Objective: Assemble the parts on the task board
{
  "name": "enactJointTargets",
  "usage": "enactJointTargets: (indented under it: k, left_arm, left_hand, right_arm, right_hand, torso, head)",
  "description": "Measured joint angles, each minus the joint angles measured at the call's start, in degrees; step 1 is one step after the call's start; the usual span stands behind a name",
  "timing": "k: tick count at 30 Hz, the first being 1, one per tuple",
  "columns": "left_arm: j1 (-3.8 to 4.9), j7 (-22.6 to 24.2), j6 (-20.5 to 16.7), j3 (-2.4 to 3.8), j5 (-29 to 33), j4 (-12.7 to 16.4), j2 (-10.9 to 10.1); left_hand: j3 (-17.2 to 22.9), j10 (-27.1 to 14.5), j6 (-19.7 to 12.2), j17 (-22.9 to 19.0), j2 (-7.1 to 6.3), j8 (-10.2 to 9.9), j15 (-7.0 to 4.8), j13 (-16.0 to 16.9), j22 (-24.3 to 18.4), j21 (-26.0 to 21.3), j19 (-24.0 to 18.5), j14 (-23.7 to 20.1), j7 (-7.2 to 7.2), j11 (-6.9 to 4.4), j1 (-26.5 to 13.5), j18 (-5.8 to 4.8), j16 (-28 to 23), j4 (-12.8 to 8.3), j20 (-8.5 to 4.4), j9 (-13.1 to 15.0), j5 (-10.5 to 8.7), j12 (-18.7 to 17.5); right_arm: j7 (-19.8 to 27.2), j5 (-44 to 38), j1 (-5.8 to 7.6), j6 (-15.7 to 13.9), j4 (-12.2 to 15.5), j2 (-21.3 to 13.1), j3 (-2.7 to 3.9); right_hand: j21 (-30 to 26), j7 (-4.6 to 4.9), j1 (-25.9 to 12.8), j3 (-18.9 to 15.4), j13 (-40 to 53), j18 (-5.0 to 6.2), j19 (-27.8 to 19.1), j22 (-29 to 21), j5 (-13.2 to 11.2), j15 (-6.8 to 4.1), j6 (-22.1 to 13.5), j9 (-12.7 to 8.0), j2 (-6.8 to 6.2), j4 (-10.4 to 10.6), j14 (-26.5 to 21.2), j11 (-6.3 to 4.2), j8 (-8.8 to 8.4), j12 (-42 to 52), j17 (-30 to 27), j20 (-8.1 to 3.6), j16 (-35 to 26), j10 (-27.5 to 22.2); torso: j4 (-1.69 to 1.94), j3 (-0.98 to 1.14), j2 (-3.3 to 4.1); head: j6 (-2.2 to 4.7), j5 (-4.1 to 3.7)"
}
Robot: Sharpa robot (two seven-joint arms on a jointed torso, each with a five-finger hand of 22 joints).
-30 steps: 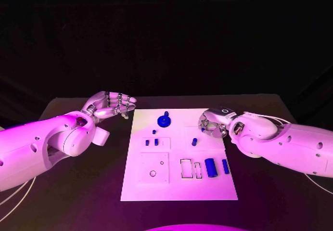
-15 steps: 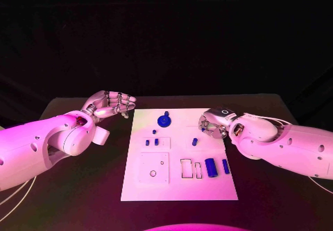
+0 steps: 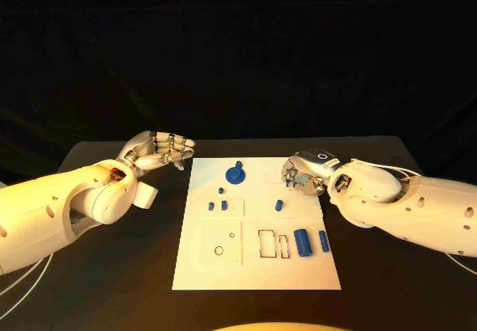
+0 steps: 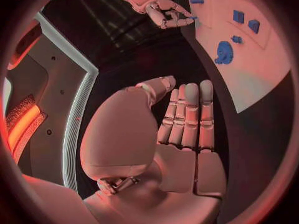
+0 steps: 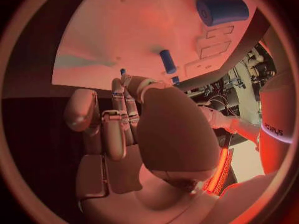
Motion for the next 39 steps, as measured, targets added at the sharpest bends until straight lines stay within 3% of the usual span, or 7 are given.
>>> enactJointTargets:
  k: [7,16,25,31,39]
  left_arm:
    - [0.00,0.12,-0.02,0.00,0.07,-0.20,0.06]
    - [-0.06,0.24,-0.03,0.00,0.18,-0.30,0.30]
    - [-0.36,0.35,-0.05,-0.01,0.38,-0.09,0.57]
    - [-0.56,0.40,-0.09,-0.02,0.54,0.25,0.84]
    - [-0.64,0.46,-0.14,-0.02,0.82,0.59,1.15]
  left_hand:
    - [0.00,-0.42,0.00,0.00,0.00,-0.01,0.00,-0.07,0.00,0.00,0.00,0.00,0.00,0.00,0.00,0.00,0.00,0.00,0.00,0.00,0.00,0.00]
    - [0.00,-0.41,0.00,0.00,0.00,-0.04,0.00,-0.07,-0.03,0.00,0.00,0.00,0.00,0.00,0.00,0.00,0.00,0.00,0.00,0.00,0.00,0.00]
    - [0.00,-0.41,0.00,0.01,0.00,-0.05,0.00,-0.07,-0.04,0.00,0.00,0.00,0.00,0.00,0.00,0.00,0.00,0.00,0.00,0.01,0.00,0.00]
    - [0.00,-0.41,-0.21,-0.04,0.00,-0.05,0.00,-0.07,-0.04,0.00,0.00,0.00,0.20,0.00,0.00,0.00,0.00,0.00,0.00,0.00,0.00,0.00]
    - [0.00,-0.61,-0.21,-0.04,0.00,-0.05,0.00,-0.06,-0.04,0.00,0.00,0.00,0.20,0.20,0.00,0.00,0.00,0.00,0.00,0.00,0.00,-0.01]
  right_arm:
    - [0.03,0.18,0.69,-1.37,2.14,-1.26,0.26]
    - [0.23,1.17,0.61,-3.08,7.98,-1.43,0.38]
    - [0.52,1.03,-2.46,-4.71,12.13,1.77,0.31]
    - [0.63,0.32,-5.32,-5.37,12.15,4.70,0.19]
    - [0.75,-0.56,-7.99,-5.47,10.76,7.92,-0.10]
  right_hand:
    - [0.00,0.00,-0.07,0.14,0.00,0.01,0.00,0.19,-0.19,0.00,0.00,0.00,-0.08,-0.15,0.00,0.00,-0.01,0.00,0.00,0.00,0.00,0.00]
    - [0.00,0.00,-0.07,0.37,-0.02,0.04,-0.01,0.19,-0.32,0.01,-0.01,-0.03,-0.09,-0.38,0.00,0.00,-0.02,0.00,0.00,0.00,0.00,0.00]
    - [0.00,-0.02,-0.22,0.54,-0.05,0.07,-0.01,0.18,-0.43,-0.19,-0.03,-0.01,-0.25,-0.55,-0.20,0.00,0.16,0.00,0.00,0.00,0.00,0.00]
    - [0.00,-0.10,-0.22,0.68,-0.08,0.08,-0.01,0.18,-0.44,-0.19,-0.11,0.05,-0.25,-0.70,-0.20,0.00,0.15,-0.01,-0.01,0.00,0.00,0.00]
    - [0.00,-0.11,-0.29,0.84,-0.24,0.11,-0.01,0.17,-0.26,-0.19,-0.12,0.06,-0.33,-0.86,-0.20,0.00,0.14,-0.08,0.04,0.00,0.00,0.00]
  torso:
    - [-0.01,0.00,0.02]
    - [-0.03,0.00,0.05]
    - [-0.03,-0.04,0.01]
    - [0.01,-0.07,0.02]
    - [0.01,-0.08,0.10]
  head:
    - [-0.04,0.04]
    - [-0.14,0.64]
    - [-0.74,2.41]
    - [-1.10,3.66]
    - [-1.62,4.74]
